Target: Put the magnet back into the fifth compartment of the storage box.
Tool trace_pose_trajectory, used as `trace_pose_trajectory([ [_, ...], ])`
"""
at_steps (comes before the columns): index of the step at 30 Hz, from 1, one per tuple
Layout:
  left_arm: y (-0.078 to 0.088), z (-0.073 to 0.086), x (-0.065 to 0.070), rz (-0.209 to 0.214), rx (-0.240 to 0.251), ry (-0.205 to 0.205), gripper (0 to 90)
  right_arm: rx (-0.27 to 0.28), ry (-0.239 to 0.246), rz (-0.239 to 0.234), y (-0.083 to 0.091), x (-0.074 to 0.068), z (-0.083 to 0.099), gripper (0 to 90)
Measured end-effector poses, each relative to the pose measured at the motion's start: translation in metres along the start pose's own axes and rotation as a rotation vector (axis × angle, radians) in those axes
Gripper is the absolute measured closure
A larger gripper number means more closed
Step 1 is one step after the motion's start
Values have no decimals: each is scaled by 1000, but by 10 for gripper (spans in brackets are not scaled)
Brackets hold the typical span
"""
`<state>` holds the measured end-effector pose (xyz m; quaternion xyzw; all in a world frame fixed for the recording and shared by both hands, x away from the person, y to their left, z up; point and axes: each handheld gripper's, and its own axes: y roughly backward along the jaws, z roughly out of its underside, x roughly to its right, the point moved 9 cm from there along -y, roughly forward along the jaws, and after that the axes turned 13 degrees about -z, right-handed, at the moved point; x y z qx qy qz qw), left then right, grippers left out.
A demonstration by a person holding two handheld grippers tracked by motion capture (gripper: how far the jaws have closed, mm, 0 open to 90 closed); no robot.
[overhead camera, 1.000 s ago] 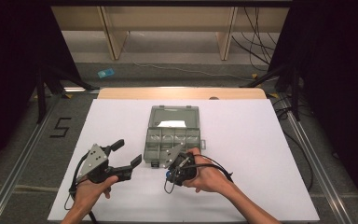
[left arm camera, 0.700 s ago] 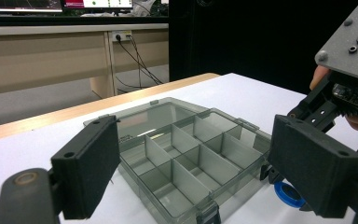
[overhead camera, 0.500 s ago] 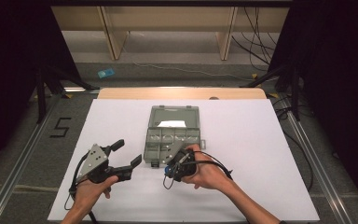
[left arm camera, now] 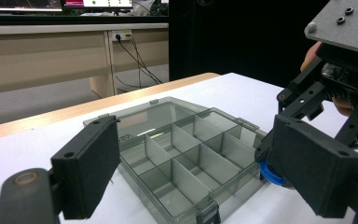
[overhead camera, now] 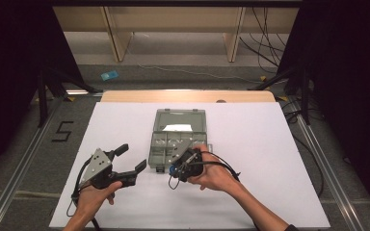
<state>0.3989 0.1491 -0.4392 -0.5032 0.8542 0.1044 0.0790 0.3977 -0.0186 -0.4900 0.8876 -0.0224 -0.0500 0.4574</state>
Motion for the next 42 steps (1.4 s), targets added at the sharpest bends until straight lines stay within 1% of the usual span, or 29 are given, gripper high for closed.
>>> trace_pose_trajectory([
  [7, 0, 0, 0, 0, 0, 1, 160, 8, 1, 7, -1, 4, -3, 625],
  [12, 0, 0, 0, -1, 1, 2, 160, 23, -5, 13, -1, 10, -6, 625],
  [16, 0, 0, 0, -1, 2, 4, 160, 24, -6, 18, -2, 14, -7, 624],
  [24, 0, 0, 0, 0, 3, 9, 160, 39, 5, 23, -6, 21, -19, 625],
  [30, 1, -1, 0, 0, 3, 11, 160, 39, 13, 32, -11, 28, -23, 625],
  [35, 0, 0, 0, -1, 2, 8, 160, 58, 12, 45, -10, 34, -28, 625],
  [42, 0, 0, 0, 1, 3, 9, 160, 68, 11, 47, -13, 41, -32, 625],
])
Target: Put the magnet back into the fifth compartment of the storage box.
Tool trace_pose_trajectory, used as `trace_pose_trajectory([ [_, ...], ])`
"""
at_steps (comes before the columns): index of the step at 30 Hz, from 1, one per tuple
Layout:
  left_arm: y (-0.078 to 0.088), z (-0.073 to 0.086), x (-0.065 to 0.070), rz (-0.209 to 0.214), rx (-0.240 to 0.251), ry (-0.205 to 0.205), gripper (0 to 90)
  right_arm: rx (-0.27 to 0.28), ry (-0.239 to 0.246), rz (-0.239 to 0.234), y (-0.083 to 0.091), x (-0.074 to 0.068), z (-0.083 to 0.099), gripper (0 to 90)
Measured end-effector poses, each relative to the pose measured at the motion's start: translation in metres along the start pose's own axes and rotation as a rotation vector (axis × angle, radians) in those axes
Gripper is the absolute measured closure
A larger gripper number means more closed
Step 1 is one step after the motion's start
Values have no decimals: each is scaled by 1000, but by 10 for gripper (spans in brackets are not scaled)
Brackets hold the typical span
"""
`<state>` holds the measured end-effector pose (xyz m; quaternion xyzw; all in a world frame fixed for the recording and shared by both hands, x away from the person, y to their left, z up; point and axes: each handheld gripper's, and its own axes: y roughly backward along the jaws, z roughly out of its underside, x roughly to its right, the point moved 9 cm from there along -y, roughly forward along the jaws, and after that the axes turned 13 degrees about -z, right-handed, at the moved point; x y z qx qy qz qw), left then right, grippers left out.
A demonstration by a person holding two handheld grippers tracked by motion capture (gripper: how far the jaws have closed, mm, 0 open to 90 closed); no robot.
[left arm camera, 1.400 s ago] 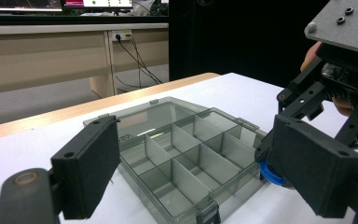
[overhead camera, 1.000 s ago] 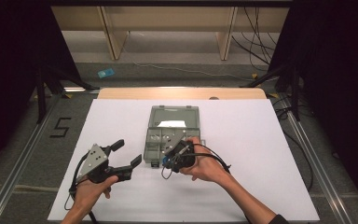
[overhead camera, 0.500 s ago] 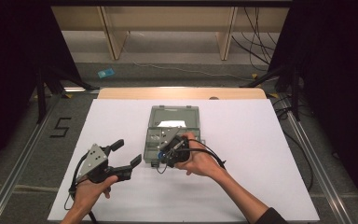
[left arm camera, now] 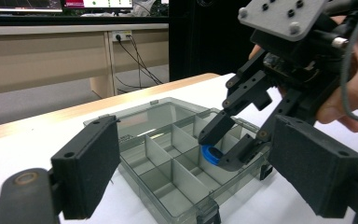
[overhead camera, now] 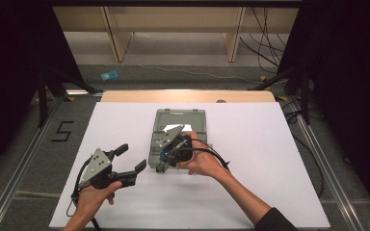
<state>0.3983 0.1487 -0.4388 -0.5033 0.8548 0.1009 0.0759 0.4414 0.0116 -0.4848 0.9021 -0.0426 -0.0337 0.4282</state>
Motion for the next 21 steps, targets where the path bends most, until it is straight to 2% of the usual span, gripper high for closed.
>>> trace_pose_trajectory([
  [11, 0, 0, 0, 2, 0, -2, 161, 17, -3, 0, -4, 10, -5, 625],
  [21, 0, 1, -1, 0, -2, -3, 162, 11, -2, -8, -16, 16, -7, 625],
])
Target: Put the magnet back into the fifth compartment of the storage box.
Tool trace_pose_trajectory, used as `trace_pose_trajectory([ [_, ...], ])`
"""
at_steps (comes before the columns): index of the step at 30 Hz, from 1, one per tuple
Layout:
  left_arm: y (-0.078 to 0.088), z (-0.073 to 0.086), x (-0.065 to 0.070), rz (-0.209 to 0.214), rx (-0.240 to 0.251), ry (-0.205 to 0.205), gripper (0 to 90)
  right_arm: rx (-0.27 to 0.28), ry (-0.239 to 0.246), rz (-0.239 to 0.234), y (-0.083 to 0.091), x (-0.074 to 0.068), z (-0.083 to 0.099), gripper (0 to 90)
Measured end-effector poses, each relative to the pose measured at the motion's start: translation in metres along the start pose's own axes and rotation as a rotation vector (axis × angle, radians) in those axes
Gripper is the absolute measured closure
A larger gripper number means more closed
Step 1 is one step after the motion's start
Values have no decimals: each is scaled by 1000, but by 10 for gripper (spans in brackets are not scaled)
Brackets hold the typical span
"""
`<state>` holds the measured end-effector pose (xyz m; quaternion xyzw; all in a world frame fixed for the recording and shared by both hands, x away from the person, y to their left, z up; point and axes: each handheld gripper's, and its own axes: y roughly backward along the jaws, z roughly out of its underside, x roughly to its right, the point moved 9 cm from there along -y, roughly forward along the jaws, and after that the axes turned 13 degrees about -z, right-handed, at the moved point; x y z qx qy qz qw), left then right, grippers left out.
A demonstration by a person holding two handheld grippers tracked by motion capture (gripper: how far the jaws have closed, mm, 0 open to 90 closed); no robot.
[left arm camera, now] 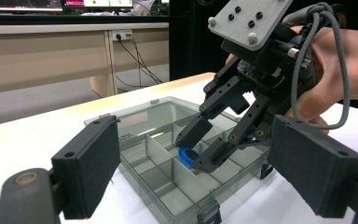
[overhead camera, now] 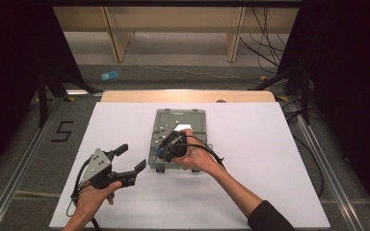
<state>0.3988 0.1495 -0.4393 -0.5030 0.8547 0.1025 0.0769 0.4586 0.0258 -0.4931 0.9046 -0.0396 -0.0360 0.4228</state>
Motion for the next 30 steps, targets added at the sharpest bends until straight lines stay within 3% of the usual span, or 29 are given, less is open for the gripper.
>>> trace_pose_trajectory([
  [30, 0, 1, -2, -5, -4, -2, 164, -16, -1, -11, -21, 5, 1, 625],
])
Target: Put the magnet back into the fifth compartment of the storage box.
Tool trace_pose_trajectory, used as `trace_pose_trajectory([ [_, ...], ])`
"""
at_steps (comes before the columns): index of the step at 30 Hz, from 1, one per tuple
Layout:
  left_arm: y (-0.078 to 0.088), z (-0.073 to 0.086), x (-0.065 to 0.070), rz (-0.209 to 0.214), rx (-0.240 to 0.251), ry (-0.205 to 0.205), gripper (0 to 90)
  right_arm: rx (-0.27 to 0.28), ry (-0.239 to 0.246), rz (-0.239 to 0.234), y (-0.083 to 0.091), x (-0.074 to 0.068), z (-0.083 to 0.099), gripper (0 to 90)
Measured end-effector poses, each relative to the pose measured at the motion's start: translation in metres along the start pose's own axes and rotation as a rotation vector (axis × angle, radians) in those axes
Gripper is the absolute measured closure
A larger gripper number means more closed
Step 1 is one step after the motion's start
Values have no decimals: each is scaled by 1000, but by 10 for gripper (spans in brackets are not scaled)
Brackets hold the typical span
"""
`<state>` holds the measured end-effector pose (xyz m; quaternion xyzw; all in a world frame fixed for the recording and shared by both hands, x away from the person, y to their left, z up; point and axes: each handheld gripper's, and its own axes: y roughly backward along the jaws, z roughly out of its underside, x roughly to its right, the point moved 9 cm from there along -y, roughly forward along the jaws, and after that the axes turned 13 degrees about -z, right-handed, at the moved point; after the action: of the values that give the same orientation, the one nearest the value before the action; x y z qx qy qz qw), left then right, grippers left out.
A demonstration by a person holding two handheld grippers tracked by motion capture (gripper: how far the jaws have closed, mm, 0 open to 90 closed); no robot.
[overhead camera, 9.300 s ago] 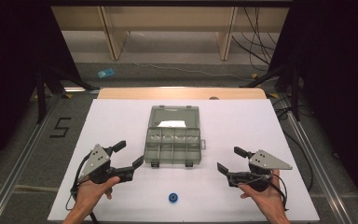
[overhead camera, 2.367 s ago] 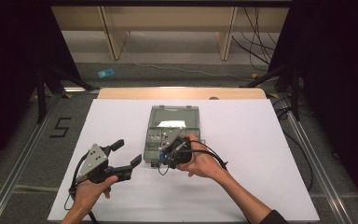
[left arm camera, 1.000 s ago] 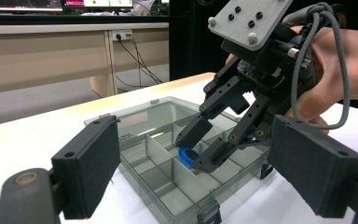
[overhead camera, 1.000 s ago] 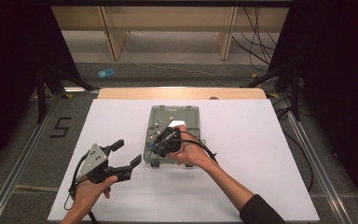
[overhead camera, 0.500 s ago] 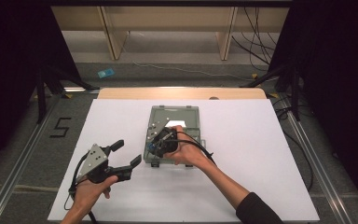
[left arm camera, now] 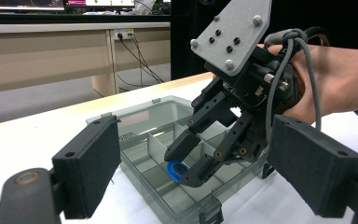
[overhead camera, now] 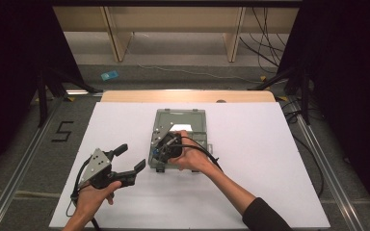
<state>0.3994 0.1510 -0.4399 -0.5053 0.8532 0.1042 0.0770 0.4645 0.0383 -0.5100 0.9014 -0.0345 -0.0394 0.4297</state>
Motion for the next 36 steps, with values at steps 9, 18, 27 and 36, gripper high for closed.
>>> trace_pose_trajectory([
  [9, 0, 1, -2, -5, -4, -8, 164, 3, -9, -14, -7, 0, 0, 611],
  [18, 0, 1, -3, -8, -4, -8, 164, 12, -39, 16, 3, 4, 1, 433],
  [27, 0, 1, -2, -7, -4, -7, 164, 51, -66, 49, 27, 4, 1, 343],
  [36, 0, 1, -2, -7, -3, -6, 164, 73, -84, 60, 36, 7, 2, 310],
])
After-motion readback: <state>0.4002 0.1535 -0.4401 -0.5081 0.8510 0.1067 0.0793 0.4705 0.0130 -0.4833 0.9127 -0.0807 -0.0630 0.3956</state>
